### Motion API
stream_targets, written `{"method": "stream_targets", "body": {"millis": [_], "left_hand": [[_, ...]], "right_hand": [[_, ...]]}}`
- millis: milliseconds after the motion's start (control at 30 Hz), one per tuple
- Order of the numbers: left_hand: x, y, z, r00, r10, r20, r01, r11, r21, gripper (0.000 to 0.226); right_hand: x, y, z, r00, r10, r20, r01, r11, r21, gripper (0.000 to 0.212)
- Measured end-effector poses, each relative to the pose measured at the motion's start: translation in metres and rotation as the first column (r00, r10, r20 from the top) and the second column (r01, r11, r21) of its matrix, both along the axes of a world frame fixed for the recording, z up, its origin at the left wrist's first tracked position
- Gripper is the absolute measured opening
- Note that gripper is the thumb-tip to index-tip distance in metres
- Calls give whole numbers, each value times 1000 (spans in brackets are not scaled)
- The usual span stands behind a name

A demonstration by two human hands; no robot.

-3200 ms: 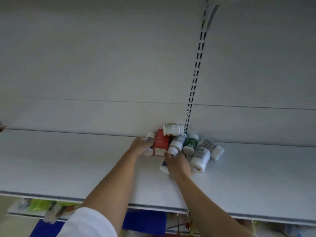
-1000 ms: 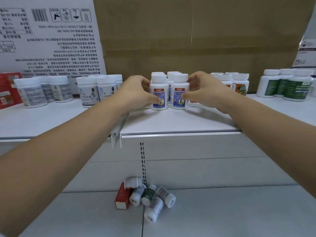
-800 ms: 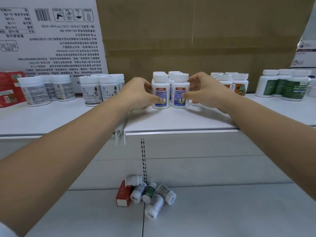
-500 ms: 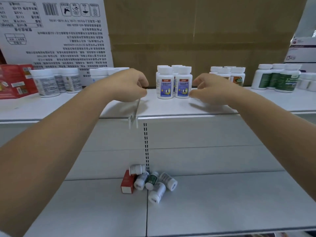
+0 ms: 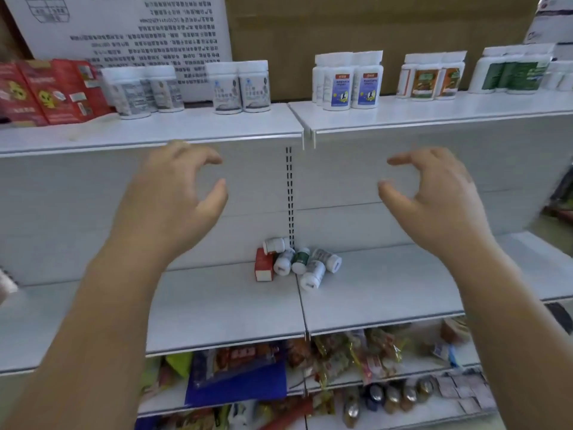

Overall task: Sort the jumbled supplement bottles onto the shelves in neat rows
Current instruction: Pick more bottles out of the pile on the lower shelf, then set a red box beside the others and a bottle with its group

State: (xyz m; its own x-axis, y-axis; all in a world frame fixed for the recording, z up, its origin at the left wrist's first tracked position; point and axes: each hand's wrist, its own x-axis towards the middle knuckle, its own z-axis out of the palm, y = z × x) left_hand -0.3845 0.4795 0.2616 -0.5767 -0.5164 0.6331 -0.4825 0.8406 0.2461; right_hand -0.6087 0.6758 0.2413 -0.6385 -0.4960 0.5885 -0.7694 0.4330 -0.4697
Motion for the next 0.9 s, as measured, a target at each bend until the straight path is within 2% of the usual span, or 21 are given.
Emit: {"method": "stream_targets", "body": {"millis": [100,300,467,600,733,833,900], "left_hand": [[17,-8,-46,1000,30,-7,-29,993,112,44],[19,-43,-138,995,44,86,-71,937,342,33],[-13,-69,-195,994,19,112,-78,835,545,33],[-58,-94,-233,984,-13,179,-115,722,682,41],[-103,-129,-265,977,1,213,-165,634,755,50],[-138,-152,-288,970,16,244,-204,602,772,55],[-161,-165,-303,963,15,268,-226,582,781,50]], "right_hand": [[22,-3,-39,995,13,95,-18,999,49,36],[42,-24,-124,936,16,353,-53,994,96,38],[34,-59,-184,851,28,525,-99,989,108,41],[9,-104,-216,759,49,649,-158,981,111,34],[-28,-172,-244,730,59,681,-211,967,142,30],[-59,-228,-267,770,50,636,-246,943,224,17],[-79,-259,-282,811,98,577,-297,918,262,30]]}}
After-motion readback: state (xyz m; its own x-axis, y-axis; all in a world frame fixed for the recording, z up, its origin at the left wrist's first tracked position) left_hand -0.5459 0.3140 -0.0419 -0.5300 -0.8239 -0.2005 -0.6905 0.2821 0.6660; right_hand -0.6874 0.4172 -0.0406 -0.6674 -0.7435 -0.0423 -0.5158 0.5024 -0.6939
